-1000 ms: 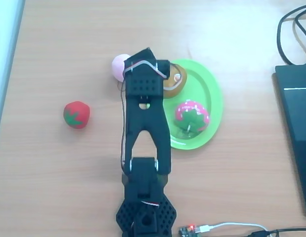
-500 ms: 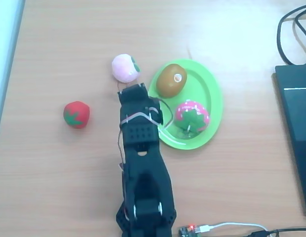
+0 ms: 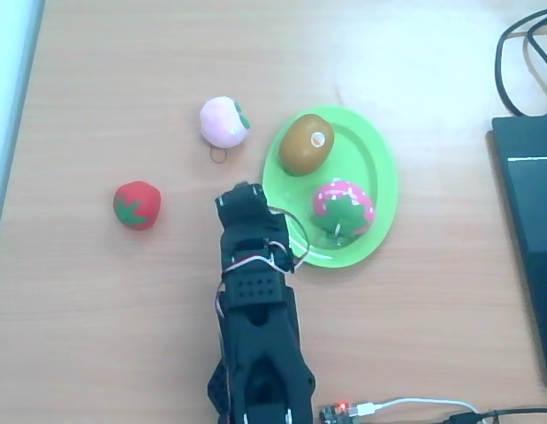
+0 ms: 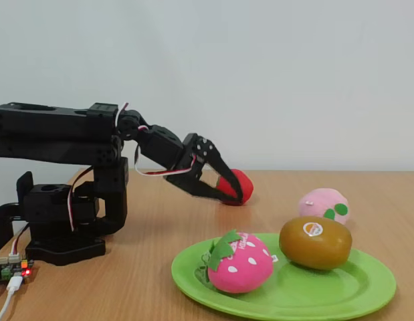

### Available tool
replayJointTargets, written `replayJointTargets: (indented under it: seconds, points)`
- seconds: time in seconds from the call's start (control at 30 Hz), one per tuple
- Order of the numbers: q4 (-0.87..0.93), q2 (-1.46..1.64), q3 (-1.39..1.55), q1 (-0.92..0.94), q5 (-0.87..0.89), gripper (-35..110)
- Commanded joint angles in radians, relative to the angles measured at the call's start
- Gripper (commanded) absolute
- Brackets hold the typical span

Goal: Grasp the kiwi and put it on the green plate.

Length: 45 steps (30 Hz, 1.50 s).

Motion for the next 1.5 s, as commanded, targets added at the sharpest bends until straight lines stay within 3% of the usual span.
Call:
replayJointTargets:
  seconds: [0.0, 0.77, 1.13, 1.47]
  points:
    - [-0.021, 0.086, 0.103, -0.014, 0.046, -8]
    - [0.150, 0.166, 0.164, -0.041, 0.176, -8]
    - [0.580, 0.164, 0.041, -0.049, 0.288, -8]
    - [0.653, 0.164, 0.026, -0.041, 0.261, -8]
